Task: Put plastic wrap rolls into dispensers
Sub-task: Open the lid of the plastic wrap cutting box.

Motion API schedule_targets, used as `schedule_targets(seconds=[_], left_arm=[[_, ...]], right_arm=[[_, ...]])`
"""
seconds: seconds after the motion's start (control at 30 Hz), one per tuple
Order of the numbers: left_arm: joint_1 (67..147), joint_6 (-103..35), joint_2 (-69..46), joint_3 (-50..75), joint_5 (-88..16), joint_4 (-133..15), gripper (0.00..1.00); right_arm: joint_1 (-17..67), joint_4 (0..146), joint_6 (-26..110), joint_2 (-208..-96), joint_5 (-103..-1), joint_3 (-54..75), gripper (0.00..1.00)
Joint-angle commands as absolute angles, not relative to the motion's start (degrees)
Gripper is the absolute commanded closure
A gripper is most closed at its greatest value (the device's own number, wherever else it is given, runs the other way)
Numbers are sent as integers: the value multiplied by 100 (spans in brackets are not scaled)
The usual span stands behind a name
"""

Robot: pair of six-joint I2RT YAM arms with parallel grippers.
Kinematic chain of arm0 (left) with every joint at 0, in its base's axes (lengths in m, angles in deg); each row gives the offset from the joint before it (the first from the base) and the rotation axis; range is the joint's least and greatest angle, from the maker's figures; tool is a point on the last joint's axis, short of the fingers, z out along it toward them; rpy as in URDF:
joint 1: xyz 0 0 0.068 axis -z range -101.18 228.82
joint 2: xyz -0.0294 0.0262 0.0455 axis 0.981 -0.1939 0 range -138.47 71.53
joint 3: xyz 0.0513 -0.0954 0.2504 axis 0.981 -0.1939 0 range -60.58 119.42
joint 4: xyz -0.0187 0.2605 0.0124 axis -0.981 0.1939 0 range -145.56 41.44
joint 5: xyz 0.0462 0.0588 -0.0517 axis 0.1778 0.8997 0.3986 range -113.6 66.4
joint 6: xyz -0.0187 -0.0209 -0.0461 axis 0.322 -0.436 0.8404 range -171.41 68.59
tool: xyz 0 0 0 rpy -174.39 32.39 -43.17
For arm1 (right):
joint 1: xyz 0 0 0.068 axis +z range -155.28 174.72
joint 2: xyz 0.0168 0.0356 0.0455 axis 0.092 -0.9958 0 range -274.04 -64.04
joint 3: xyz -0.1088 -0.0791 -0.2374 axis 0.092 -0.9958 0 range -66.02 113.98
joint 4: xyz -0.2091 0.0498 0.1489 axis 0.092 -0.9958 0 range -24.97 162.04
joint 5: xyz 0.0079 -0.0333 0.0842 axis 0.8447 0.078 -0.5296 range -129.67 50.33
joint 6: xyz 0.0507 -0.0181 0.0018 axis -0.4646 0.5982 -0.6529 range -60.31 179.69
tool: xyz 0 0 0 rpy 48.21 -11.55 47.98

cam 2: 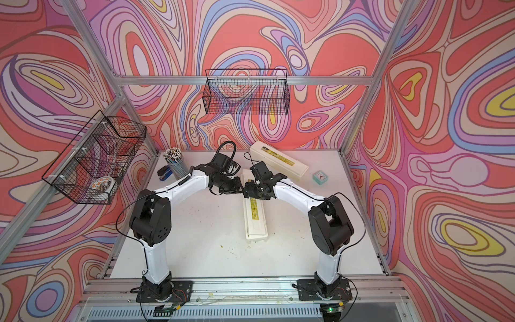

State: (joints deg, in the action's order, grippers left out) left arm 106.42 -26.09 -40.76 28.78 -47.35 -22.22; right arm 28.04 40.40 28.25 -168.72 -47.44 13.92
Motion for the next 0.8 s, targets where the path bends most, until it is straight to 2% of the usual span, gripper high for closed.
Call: schedule_targets(seconds=[0.0,0.17,0.23,0.27,0.5,0.77], left_arm=[[10888,-2576,-4217,2997,-5447,-2776,68],[10897,-2402,-4308,2946,-5618,-3136,68],[10897,-2347,-4344,2950,-5643,-3215,67],[10897,-2329,-4375,2951,-5660,-3236,67],[10983,-2256,-4431,3056,-5650,-3264,67],[11343,-2313,-4605,3432,-5397,-3094,67]], right_arm=[[2903,4450,3253,-16590,-5361,1313,23],[2827,4386,3412,-16373,-5519,1367,18],[2790,4337,3503,-16332,-5629,1419,3],[2778,4333,3532,-16299,-5655,1426,2],[2617,4119,3692,-15937,-5303,1463,2],[1729,3567,3874,-14972,-4634,1174,2]])
